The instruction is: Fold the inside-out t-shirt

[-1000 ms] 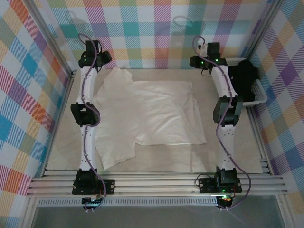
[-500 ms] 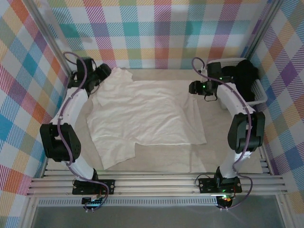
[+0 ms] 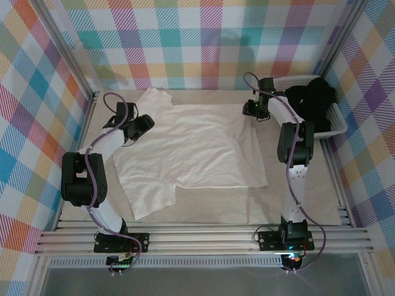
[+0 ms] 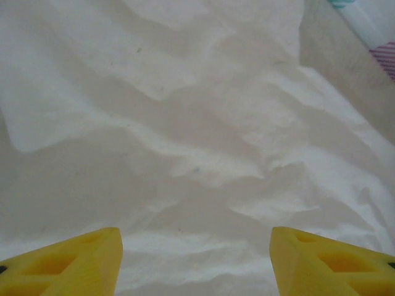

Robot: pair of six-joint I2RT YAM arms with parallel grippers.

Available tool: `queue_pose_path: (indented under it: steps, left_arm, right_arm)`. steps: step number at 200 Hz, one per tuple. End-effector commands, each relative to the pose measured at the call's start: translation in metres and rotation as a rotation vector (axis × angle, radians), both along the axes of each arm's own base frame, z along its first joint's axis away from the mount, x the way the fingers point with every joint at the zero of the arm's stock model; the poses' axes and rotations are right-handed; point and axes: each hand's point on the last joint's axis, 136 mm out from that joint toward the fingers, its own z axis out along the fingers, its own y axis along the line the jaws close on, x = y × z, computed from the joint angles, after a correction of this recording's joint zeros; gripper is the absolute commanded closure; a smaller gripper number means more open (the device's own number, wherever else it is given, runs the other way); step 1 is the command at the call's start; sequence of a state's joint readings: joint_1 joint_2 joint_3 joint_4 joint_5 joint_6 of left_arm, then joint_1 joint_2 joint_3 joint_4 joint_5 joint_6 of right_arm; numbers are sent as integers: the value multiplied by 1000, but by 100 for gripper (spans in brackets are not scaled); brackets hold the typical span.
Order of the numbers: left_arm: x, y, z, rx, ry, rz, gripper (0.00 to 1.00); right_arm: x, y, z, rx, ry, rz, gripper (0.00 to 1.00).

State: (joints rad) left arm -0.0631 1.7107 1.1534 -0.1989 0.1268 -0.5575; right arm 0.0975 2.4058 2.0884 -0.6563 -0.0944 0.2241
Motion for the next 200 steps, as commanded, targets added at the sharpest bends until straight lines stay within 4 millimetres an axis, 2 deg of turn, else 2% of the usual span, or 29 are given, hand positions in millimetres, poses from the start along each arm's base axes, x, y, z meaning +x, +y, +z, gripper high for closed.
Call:
queue_pose_path:
  steps: [1, 31, 54, 95, 124, 128, 137, 153, 160, 177, 200]
  left_arm:
    - [-8, -4, 5, -16, -32, -25, 36]
    - [-16, -7, -2, -29, -9, -42, 36]
    - [-20, -11, -1, -43, -8, -58, 36]
    - [-34, -12, -6, -30, 12, -71, 36]
    - [-47, -11, -11, -19, 28, -73, 36]
    - [-49, -10, -12, -16, 33, -73, 36]
    - [-55, -8, -15, -6, 42, -66, 36]
    - [-68, -4, -19, 12, 56, -59, 35]
    - [-75, -1, -20, 21, 67, -52, 35]
    - [-92, 4, -21, 41, 81, -34, 34]
    - [-123, 10, -24, 59, 123, -23, 32]
  right_arm:
    - [0, -1, -6, 6, 45, -28, 66]
    - [14, -6, -6, -26, 34, -38, 86]
    - [26, -7, 6, -38, -6, -40, 99]
    - [47, -14, 39, -91, -107, -33, 100]
    - [45, -18, 59, -124, -131, -25, 100]
    - [42, -18, 61, -124, -122, -21, 100]
    - [28, -14, 62, -117, -86, 3, 93]
    - [-7, -3, 61, -116, -27, 47, 79]
    - [-27, 2, 58, -115, -13, 61, 75]
    - [-79, 9, 71, -65, -36, 61, 67]
    - [-158, -2, 64, -43, 33, 18, 57]
